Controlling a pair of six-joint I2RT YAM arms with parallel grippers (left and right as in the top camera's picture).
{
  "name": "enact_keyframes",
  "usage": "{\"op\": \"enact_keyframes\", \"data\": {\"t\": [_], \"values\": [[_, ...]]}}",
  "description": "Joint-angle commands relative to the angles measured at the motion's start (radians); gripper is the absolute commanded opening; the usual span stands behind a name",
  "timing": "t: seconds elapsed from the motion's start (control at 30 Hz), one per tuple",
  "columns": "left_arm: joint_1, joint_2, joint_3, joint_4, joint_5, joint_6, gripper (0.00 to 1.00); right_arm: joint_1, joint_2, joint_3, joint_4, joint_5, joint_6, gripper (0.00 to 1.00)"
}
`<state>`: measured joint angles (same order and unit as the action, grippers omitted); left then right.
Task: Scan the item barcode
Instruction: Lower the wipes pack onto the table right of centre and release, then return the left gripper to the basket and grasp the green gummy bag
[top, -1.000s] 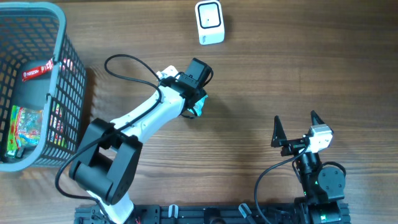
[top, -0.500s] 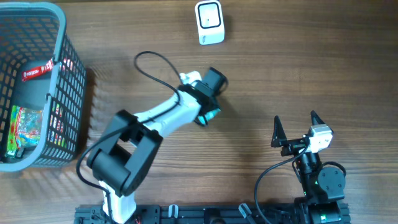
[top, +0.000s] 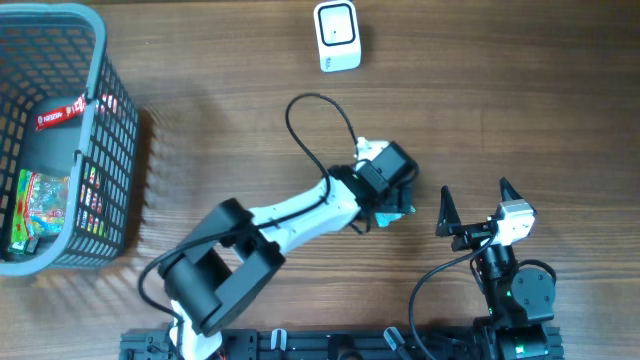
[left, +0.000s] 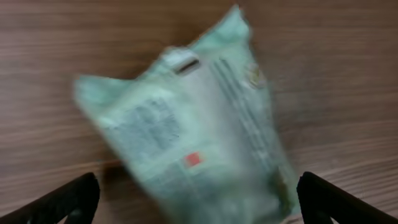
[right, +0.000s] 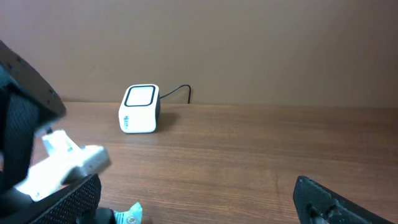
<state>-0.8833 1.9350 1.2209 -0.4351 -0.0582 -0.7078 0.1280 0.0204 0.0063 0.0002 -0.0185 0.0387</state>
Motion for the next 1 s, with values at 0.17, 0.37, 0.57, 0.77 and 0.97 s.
{"op": "enact_keyframes", "data": {"t": [0.17, 0.37, 0.57, 0.77, 0.97], "values": [[0.381, -0.41, 0.498, -0.514, -0.321, 0.259, 1.0, 0.002, -0.003, -0.001, 0.005, 0.002, -0.013, 1.0], [1.027, -0.5, 0.537, -0.613, -0.308, 0.212, 1.0, 0.002, -0.003, -0.001, 0.005, 0.002, -0.013, 1.0], [1.391, -0.363, 0.465, -0.766, -0.239, -0.031, 1.0, 0.002, -0.003, -0.001, 0.005, 0.002, -0.013, 1.0], [1.494, -0.25, 0.237, -0.675, -0.238, -0.113, 1.0, 0.002, -0.003, -0.001, 0.005, 0.002, -0.013, 1.0], [1.558, -0.237, 0.014, -0.48, -0.238, -0.113, 0.85, 0.002, -0.003, -0.001, 0.005, 0.002, -0.013, 1.0]]}}
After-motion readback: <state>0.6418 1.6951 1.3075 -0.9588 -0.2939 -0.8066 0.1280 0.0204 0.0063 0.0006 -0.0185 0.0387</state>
